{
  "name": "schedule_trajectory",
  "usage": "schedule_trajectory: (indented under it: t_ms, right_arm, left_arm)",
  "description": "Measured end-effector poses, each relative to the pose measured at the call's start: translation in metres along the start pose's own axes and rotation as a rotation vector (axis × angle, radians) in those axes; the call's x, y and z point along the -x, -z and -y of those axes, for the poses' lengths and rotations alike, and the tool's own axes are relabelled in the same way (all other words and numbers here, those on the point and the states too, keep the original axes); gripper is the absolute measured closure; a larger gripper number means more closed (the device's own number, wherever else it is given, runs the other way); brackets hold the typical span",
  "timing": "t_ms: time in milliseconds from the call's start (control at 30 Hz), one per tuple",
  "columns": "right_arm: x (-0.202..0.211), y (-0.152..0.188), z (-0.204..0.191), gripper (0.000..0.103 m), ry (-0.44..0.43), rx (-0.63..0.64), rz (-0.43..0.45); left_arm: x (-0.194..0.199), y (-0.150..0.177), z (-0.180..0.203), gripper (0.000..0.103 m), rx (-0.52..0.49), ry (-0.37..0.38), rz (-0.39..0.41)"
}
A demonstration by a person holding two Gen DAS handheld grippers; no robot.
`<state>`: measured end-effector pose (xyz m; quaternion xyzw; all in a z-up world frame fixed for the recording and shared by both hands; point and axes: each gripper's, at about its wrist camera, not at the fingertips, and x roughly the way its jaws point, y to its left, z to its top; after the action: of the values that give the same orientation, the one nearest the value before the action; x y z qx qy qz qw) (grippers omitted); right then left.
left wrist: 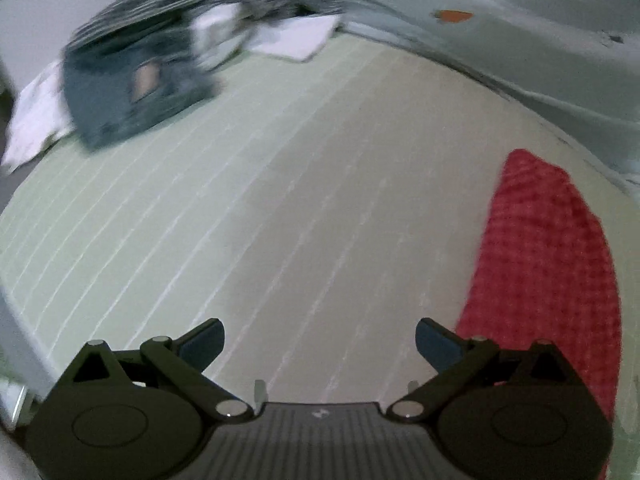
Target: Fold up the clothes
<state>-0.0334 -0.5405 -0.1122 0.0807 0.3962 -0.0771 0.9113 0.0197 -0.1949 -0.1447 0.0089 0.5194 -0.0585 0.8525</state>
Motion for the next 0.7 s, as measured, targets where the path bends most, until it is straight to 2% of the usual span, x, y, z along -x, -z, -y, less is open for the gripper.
schedule_trajectory:
  t_ms: [33,133,200,267,400,433,467,500,533,700]
  right_arm:
    - [-0.008,-0.010,-0.004,0.015,0.003,0.017,0.006]
    - [-0.033,-0.038,-0.019,0.027,-0.008,0.074,0.023]
    - [-0.054,-0.055,-0.030,0.038,-0.041,0.106,0.019]
    - [-0.073,-0.066,-0.036,0.055,-0.079,0.129,0.001]
    - [-0.111,-0.074,-0.047,0.062,-0.113,0.189,-0.040]
    - [-0.119,-0.073,-0.048,0.070,-0.121,0.204,-0.055]
    - [-0.124,-0.072,-0.049,0.088,-0.137,0.217,-0.070]
    - [-0.126,-0.071,-0.050,0.098,-0.151,0.227,-0.069]
    - [-0.124,-0.070,-0.051,0.102,-0.163,0.236,-0.059]
    - [-0.075,-0.071,-0.050,0.102,-0.143,0.339,0.086]
  left_arm:
    - [-0.003,-0.006,0.009,0.002,-0.021,0.014,0.004]
    - [-0.012,-0.018,0.039,0.002,-0.100,0.046,0.019]
    - [-0.025,-0.024,0.056,0.002,-0.139,0.061,0.017]
    - [-0.039,-0.029,0.069,0.002,-0.158,0.069,0.007]
    - [-0.059,-0.039,0.086,0.002,-0.157,0.079,-0.002]
    - [-0.063,-0.041,0.090,0.002,-0.154,0.080,-0.002]
    - [-0.068,-0.044,0.094,0.002,-0.151,0.082,-0.003]
    - [-0.073,-0.048,0.096,0.002,-0.147,0.084,-0.005]
    - [-0.074,-0.049,0.098,0.002,-0.145,0.087,-0.004]
    - [-0.074,-0.048,0.101,0.002,-0.153,0.114,-0.001]
